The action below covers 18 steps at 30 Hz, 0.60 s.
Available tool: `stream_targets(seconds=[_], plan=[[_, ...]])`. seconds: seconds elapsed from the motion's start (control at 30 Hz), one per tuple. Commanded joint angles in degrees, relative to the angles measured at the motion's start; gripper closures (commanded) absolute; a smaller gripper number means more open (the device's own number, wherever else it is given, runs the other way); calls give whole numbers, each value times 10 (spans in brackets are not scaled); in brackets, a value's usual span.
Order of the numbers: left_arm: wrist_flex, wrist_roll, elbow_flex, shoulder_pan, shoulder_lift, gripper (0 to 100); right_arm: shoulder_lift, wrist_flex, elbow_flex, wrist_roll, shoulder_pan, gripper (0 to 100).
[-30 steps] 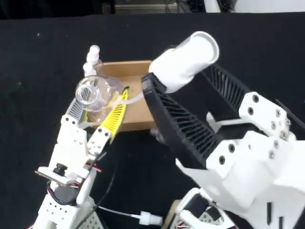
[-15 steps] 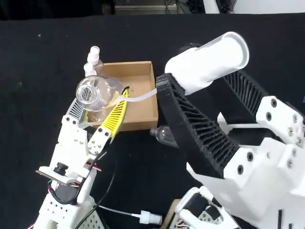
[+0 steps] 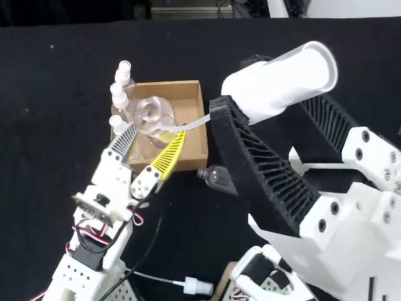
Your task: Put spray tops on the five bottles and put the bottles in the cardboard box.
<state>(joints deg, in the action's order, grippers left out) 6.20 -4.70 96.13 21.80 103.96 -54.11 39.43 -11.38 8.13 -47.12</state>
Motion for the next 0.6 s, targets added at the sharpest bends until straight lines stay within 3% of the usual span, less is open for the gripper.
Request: stream_targets(seconds=[0.0,0.23,0.57], plan=[[-33,5,13,11,5,905,68,-11,0,-13,-9,987],[-62,3,13,8,5,905,112,-11,5,-151,-7,987],[-67,3,13,8,5,905,116,22,-12,-156,23,987]])
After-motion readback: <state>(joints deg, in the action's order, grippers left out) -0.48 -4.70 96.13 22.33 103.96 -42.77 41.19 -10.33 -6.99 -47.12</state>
